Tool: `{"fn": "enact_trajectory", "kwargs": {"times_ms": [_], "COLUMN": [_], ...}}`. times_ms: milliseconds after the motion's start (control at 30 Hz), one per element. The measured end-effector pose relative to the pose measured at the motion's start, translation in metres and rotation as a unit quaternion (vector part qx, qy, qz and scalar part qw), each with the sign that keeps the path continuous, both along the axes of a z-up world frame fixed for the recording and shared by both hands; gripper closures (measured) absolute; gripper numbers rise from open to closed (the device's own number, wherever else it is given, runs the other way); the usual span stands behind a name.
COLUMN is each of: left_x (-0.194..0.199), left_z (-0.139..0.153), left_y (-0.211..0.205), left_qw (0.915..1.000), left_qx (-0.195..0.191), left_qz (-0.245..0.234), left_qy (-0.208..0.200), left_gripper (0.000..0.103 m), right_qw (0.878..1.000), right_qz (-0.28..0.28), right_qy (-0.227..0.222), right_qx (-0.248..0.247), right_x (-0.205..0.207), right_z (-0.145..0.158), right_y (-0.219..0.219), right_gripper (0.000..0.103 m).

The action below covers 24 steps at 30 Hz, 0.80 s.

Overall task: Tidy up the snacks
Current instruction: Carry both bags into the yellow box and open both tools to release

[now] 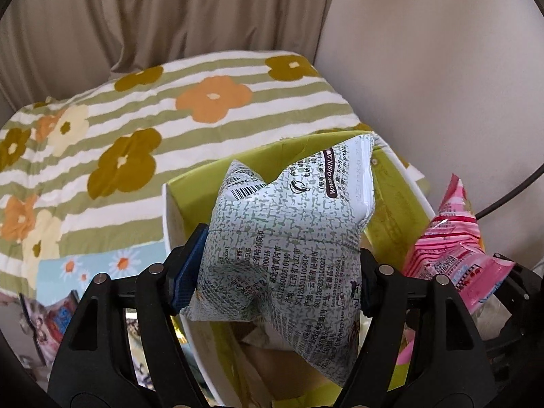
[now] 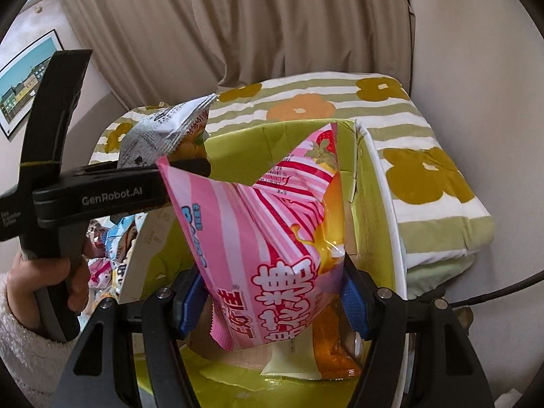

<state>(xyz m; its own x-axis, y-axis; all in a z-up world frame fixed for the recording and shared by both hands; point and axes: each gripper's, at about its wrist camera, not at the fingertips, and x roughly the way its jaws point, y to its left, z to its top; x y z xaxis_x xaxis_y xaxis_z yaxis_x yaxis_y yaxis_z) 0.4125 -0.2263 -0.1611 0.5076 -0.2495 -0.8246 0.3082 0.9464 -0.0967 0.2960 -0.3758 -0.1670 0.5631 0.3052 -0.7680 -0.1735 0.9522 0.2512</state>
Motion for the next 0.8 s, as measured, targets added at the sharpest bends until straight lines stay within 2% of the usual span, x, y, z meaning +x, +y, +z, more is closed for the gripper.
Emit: {"fn": "enact_trajectory", "kwargs": {"times_ms": [33, 100, 300, 667, 767, 800], "left_x": [0.005, 0.010, 0.000, -0.024, -0.031, -0.033], "left_z": [-0.002, -0.006, -0.011, -0.002, 0.002, 0.003], "left_y": [-0.003, -0.005, 0.015, 0.036, 0.039, 0.042], "left_qw": [1.0000, 0.9998, 0.9993, 0.9998, 0.9997, 0.9997], "left_qx": [0.002, 0.002, -0.015, -0.012, -0.009, -0.009], "left_qz": [-0.005, -0.009, 0.002, 0.014, 0.019, 0.022], "left_qy": [0.008, 0.017, 0.035, 0.013, 0.007, 0.006], "left_gripper": [0.016, 0.000, 0.001, 0.001, 0.001, 0.001], "right_qw": [1.000, 1.000, 1.000, 0.999, 0.999, 0.999], "right_qz": [-0.003, -0.006, -0.007, -0.019, -0.021, -0.022], "right_qy": [0.001, 0.003, 0.013, 0.026, 0.023, 0.019], "right_qx": [0.001, 0.001, -0.012, -0.020, -0.035, -0.045], "right_x": [0.002, 0.005, 0.007, 0.024, 0.027, 0.027], "right_z": [0.000, -0.001, -0.005, -0.010, -0.011, -0.012], "right_y": [0.000, 0.001, 0.004, 0.001, 0.005, 0.006], "right_gripper": [0.039, 0.039, 0.039, 0.038, 0.027, 0.020]}}
